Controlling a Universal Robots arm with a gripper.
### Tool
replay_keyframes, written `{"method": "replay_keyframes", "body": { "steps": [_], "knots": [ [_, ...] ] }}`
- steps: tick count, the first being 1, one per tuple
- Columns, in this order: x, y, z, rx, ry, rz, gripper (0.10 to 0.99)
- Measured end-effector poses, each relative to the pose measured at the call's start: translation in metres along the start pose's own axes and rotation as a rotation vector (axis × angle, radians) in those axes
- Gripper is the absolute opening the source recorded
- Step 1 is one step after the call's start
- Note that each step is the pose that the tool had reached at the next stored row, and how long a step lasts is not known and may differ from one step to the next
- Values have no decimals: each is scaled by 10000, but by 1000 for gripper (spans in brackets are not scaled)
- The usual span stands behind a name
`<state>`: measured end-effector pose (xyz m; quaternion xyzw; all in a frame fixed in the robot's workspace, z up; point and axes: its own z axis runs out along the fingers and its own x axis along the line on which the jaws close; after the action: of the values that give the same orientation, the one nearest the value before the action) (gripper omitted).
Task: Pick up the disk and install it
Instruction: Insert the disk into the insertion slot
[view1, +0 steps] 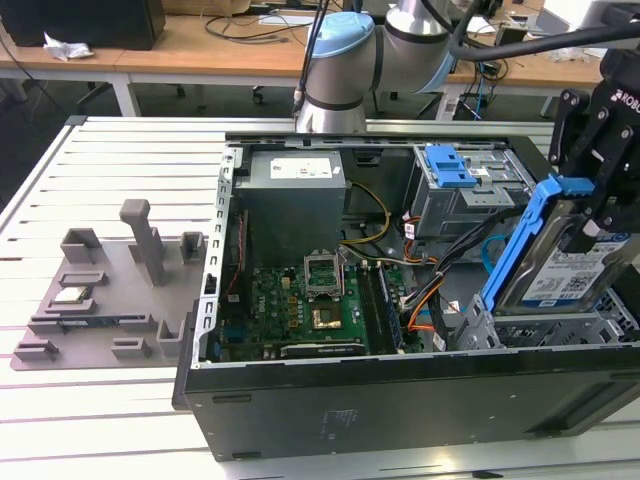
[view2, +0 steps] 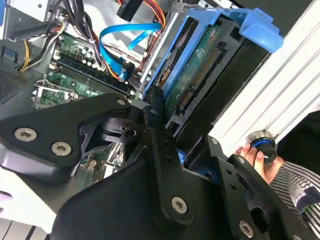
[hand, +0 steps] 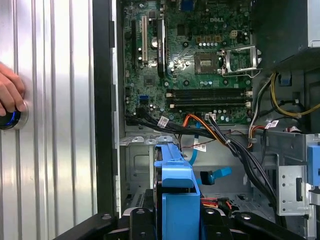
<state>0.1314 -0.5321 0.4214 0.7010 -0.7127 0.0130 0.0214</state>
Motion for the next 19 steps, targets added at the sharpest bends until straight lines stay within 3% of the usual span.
{"method": "replay_keyframes", "body": {
  "steps": [15, 18, 19],
  "knots": [
    [-8, -2, 157, 1, -1, 0, 365],
    [-11, -3, 228, 1, -1, 0, 365],
    [-16, -4, 326, 1, -1, 0, 365]
  ]
}}
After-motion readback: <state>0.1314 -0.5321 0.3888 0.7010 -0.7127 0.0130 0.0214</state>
